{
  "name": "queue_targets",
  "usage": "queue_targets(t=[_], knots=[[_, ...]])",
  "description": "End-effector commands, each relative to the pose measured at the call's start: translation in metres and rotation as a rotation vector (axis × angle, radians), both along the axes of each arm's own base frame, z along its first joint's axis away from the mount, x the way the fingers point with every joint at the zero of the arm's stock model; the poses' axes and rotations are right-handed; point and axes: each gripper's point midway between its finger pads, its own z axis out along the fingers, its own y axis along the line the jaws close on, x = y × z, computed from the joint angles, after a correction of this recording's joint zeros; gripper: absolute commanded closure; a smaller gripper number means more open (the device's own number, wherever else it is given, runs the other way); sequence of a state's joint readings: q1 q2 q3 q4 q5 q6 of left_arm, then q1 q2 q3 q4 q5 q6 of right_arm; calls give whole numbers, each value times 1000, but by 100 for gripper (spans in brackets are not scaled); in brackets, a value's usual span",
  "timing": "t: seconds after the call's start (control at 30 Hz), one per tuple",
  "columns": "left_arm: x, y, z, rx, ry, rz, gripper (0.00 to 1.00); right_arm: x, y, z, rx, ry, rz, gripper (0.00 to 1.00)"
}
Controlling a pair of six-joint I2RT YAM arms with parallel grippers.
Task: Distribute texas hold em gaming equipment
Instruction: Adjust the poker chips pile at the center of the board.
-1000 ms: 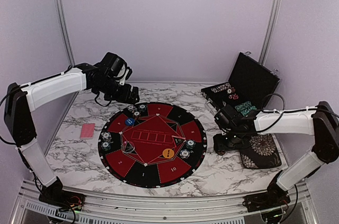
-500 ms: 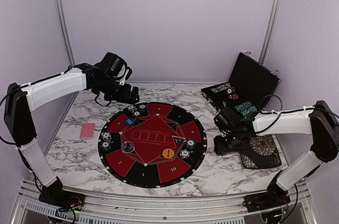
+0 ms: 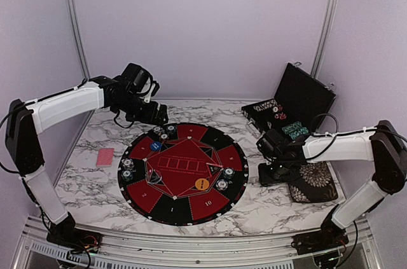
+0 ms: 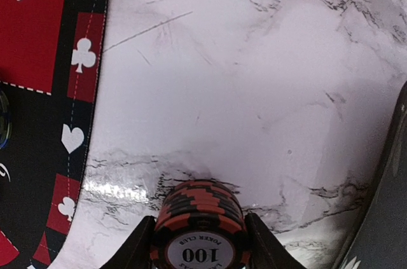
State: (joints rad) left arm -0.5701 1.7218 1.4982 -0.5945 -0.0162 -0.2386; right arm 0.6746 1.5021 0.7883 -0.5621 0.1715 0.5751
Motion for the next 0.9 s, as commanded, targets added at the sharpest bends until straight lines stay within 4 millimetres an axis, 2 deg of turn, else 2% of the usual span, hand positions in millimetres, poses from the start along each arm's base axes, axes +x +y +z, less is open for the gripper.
queue_targets(t=[0.0,0.5,0.67,0.87], knots=[[2,-3,-4,-4,1,-12,1,11,-1,15,-5,-33,-17,57],[2,-4,-7,-1,8,-13,1,18,7,34,1,-59,1,64],[2,-4,-8,1,9,-14,1,21,22,41,18,-74,31,65],[2,-4,-7,3,6,-18,1,20,53,40,14,-75,95,65]])
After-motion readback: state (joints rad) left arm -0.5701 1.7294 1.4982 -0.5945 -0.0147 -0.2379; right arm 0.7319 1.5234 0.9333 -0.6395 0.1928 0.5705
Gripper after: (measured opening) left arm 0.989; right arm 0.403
